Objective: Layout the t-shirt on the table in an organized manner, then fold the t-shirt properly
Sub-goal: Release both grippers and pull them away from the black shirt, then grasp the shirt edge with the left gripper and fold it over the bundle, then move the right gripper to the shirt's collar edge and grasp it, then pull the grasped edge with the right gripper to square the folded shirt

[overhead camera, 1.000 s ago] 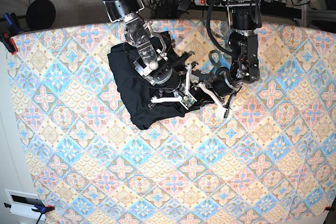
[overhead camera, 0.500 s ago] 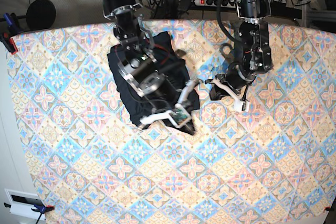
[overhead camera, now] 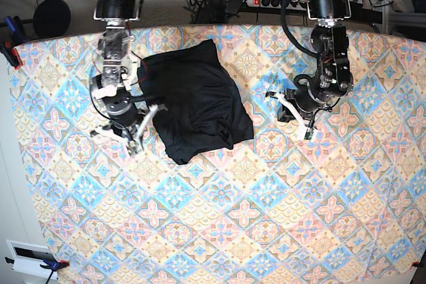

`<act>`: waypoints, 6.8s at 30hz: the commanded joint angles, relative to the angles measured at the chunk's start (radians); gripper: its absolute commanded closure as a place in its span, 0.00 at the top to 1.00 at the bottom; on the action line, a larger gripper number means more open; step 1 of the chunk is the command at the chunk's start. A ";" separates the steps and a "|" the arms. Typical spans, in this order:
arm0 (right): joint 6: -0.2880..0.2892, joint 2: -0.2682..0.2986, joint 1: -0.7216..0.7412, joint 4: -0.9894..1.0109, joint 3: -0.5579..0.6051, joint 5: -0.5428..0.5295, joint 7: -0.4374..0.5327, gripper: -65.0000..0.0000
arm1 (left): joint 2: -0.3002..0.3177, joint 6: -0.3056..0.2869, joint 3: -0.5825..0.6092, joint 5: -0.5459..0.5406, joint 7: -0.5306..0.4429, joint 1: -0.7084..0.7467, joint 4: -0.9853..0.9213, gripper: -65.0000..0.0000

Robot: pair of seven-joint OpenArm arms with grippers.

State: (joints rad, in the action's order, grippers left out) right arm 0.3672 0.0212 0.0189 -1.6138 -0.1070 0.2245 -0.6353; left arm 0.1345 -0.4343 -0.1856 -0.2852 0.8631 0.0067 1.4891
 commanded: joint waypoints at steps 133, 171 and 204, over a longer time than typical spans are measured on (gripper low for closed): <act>0.269 0.250 -0.396 -0.408 0.272 -0.004 -0.346 0.00 | -0.080 0.297 0.220 -0.093 -0.052 -0.141 -0.155 0.00; 0.264 0.089 -0.419 -0.426 0.095 -0.007 -0.168 0.00 | -0.082 0.294 0.220 -0.012 -0.083 -0.135 -0.233 0.00; 0.031 0.089 -0.535 -0.428 0.494 0.425 0.045 0.32 | -0.080 0.292 0.220 -0.013 -0.172 -0.141 -0.416 0.00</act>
State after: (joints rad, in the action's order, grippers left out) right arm 0.4099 0.1146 -0.5243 -2.0251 0.3889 0.6479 -0.6064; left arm 0.0502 -0.2108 0.0277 -0.3935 0.5571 -0.1558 1.1084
